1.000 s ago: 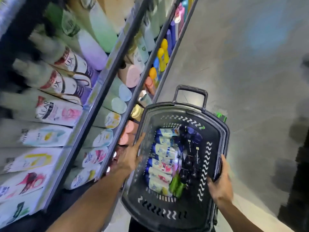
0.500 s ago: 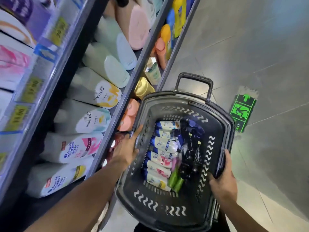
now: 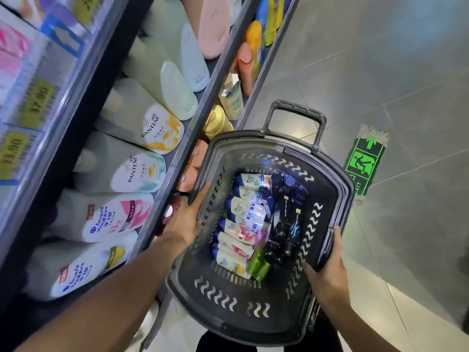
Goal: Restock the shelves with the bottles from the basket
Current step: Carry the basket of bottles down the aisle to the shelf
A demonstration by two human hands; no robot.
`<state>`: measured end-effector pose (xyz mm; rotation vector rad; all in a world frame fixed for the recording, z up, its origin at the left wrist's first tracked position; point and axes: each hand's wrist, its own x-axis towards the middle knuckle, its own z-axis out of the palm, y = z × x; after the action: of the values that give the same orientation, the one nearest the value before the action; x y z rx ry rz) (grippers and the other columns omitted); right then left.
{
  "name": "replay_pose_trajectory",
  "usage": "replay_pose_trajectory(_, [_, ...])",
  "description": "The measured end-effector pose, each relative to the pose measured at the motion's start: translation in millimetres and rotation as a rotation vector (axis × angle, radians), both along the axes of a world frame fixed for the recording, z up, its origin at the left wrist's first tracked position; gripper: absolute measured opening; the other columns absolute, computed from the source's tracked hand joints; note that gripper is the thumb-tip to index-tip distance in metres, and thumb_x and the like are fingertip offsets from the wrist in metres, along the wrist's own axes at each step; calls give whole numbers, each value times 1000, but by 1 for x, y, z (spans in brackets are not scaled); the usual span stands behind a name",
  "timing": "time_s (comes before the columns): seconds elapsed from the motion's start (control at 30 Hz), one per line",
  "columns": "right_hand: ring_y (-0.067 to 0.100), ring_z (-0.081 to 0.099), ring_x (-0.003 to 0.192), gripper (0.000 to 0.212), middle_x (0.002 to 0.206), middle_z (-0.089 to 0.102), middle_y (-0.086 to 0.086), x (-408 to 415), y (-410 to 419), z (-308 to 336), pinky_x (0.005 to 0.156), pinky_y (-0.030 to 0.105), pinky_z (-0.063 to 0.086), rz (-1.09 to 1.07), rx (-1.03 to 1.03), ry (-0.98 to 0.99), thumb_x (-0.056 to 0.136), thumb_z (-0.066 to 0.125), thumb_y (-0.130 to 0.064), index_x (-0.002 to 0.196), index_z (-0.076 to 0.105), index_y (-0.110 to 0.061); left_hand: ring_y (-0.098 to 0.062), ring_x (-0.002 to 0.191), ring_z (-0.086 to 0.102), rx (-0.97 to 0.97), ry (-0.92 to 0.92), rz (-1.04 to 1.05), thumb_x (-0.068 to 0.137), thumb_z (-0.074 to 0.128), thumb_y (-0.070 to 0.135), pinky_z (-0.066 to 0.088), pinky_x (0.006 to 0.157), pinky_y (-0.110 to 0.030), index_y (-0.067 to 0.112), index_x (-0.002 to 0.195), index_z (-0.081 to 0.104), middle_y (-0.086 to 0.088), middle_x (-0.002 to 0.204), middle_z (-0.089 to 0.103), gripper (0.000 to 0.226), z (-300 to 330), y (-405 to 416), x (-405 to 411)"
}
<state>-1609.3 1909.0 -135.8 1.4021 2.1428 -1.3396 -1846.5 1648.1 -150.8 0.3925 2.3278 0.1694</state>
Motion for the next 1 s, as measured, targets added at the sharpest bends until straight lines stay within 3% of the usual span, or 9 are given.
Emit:
replay_pose_trajectory(0.17, [39,63,108,125,125,61,22,4,1,-2,97,44,49,89,1,1,79,80,-4,155,-10,-45,-25,103,65,25,18,88,85,64,-12,59,74,-30,67,147,-13,-12,161,11,126,20,-7,28])
replay_pose_trajectory(0.23, [42,63,106,125,124,60,25,6,3,-3,96,44,49,123,13,8,79,80,-3,157,-10,-39,-29,136,45,-50,93,98,83,65,-11,54,95,-36,55,154,-11,-11,163,8,123,31,-12,54])
replay_pose_trajectory(0.3, [43,60,113,123,131,56,26,7,4,-2,100,48,48,124,8,14,79,80,-3,158,-9,-36,-32,145,31,22,276,136,83,63,-9,42,113,-47,37,161,4,-15,161,18,108,41,-20,89])
replay_pose_trajectory(0.43, [32,59,112,120,122,56,9,6,7,-1,98,44,46,128,-30,66,80,80,-8,159,-7,-33,-38,141,34,46,439,689,84,76,6,37,113,-50,12,157,30,-17,153,35,87,44,-33,183])
replay_pose_trajectory(0.5, [28,59,109,120,120,56,4,6,8,-3,97,43,47,142,-34,83,80,80,-8,159,-7,-33,-39,142,34,-66,229,1151,86,78,25,37,112,-52,12,157,27,-19,156,34,89,34,-25,229])
replay_pose_trajectory(0.6, [36,62,109,124,122,61,17,10,8,-9,93,46,50,150,-21,48,78,80,-5,157,-10,-36,-37,109,67,-83,-129,1487,84,79,36,53,96,-46,6,140,45,-19,123,67,72,24,-3,267])
replay_pose_trajectory(0.7, [43,60,112,126,125,60,26,10,12,-12,94,49,50,173,2,34,78,80,-7,156,-13,-39,-39,104,67,-129,-176,1502,88,76,21,48,84,-37,8,114,49,-22,113,71,40,24,7,262])
replay_pose_trajectory(0.83, [44,60,113,125,128,61,28,6,17,-10,96,46,47,187,-9,29,78,79,-2,158,-13,-31,-28,75,61,-90,-178,1468,90,72,19,48,74,-32,10,108,47,-20,109,71,32,26,3,253])
replay_pose_trajectory(1.0, [42,61,113,130,128,62,26,6,17,-14,101,47,48,185,-16,-26,77,79,-1,156,-18,-36,-31,78,70,-33,-236,1444,92,69,22,61,74,-42,11,108,44,-18,107,67,31,23,-7,247])
